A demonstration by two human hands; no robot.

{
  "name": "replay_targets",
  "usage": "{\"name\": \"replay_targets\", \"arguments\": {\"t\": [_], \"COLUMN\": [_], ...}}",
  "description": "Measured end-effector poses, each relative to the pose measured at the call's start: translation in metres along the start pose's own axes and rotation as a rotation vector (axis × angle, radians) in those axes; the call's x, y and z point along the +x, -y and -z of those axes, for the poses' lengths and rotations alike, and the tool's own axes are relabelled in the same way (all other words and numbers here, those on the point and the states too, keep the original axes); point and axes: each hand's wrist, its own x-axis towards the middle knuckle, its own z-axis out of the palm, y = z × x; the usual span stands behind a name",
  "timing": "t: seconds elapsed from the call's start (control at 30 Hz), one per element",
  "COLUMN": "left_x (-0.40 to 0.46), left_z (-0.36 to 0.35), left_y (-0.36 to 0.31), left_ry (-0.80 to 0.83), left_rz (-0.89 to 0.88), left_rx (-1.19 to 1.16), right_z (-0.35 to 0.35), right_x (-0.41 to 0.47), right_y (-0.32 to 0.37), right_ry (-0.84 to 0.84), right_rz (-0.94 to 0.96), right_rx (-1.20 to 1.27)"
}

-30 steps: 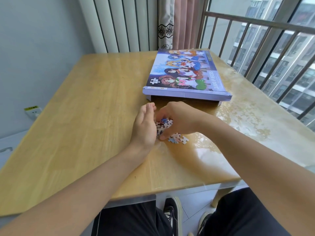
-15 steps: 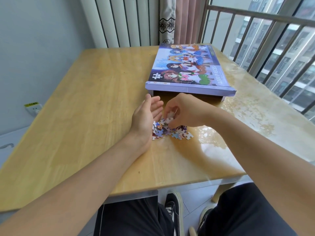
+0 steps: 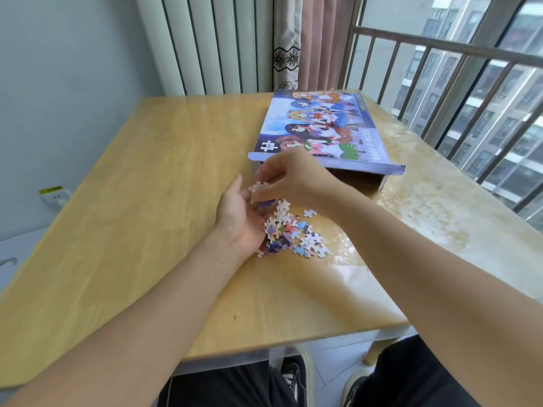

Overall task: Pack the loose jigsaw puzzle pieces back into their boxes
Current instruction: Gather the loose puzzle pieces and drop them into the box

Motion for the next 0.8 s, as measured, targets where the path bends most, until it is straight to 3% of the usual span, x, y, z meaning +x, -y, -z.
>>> {"name": "replay_targets", "arguments": {"t": [0.2, 0.37, 0.5, 0.8], "left_x": [0.003, -0.001, -0.005, -0.004], "left_z": [0.006, 0.007, 0.012, 0.017], "left_y": [-0.008, -0.010, -0.014, -0.018], "left_ry": [-0.021, -0.055, -0.049, -0.069], "left_rz": [0.041, 0.003, -0.021, 0.012], "left_rx": [-0.134, -0.152, -0.222, -0.189], "right_z": [0.015, 0.021, 0.002, 0.008], "right_x": [-0.025, -0.047, -0.038, -0.028], "right_y": [-0.006, -0.024, -0.019, -0.013], "right_ry": [0.039, 0.273, 0.350, 0.312], "right_rz": [0.200, -0.019, 0.037, 0.036], "right_rx": [-0.329, -0.672, -0.680, -0.582]}}
